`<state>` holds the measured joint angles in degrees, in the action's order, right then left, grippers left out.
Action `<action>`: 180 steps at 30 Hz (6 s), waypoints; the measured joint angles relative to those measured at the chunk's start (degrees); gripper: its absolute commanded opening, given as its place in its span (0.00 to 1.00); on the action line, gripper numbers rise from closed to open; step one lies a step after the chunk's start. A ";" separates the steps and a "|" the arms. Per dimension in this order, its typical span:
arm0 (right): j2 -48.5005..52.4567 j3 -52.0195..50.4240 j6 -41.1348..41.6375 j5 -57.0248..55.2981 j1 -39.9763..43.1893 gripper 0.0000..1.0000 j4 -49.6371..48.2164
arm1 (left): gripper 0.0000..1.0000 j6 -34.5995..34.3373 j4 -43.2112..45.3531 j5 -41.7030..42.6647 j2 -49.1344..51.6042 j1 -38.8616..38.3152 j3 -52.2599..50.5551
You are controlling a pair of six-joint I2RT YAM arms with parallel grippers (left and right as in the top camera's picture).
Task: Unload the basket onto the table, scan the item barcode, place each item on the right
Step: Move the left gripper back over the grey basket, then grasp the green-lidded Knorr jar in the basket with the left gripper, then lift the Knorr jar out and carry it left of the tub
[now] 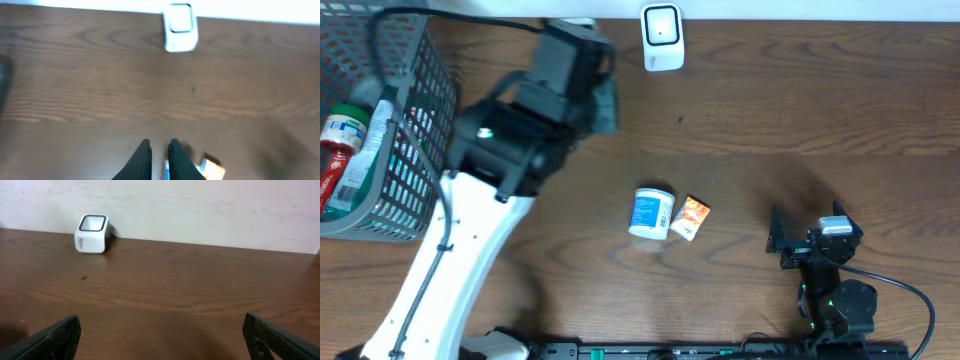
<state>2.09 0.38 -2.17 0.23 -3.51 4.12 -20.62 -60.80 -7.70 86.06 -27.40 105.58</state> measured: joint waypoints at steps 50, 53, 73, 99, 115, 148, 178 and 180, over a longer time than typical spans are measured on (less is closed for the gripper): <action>0.00 0.00 0.00 -0.02 0.00 0.99 0.00 | 0.15 0.94 17.22 -5.62 0.28 54.84 0.04; 0.00 0.00 0.00 -0.02 0.00 0.99 0.00 | 0.27 0.87 16.90 -6.75 2.40 57.22 0.04; 0.00 0.00 0.00 -0.02 0.00 0.99 -0.02 | 0.82 28.00 23.63 -7.54 33.40 60.76 0.00; 0.00 0.00 0.00 -0.02 0.00 0.99 0.00 | 0.80 29.24 28.44 6.29 38.05 64.02 -0.22; 0.00 0.00 0.00 0.00 0.00 0.99 0.00 | 0.84 31.04 36.50 6.91 43.89 64.06 -0.02; 0.00 0.00 0.00 0.00 0.00 0.99 0.00 | 0.44 27.12 37.48 7.19 36.83 62.77 -1.14; 0.04 0.00 0.00 0.00 0.00 0.99 -0.04 | 0.44 11.85 1.51 21.40 0.76 21.00 -32.09; 0.04 0.00 0.00 0.00 0.00 0.99 -0.02 | 0.44 11.65 4.72 21.40 1.22 19.26 -34.99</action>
<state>2.13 0.38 -2.17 0.23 -3.51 4.10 -8.97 -56.07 13.69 87.29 -8.14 70.59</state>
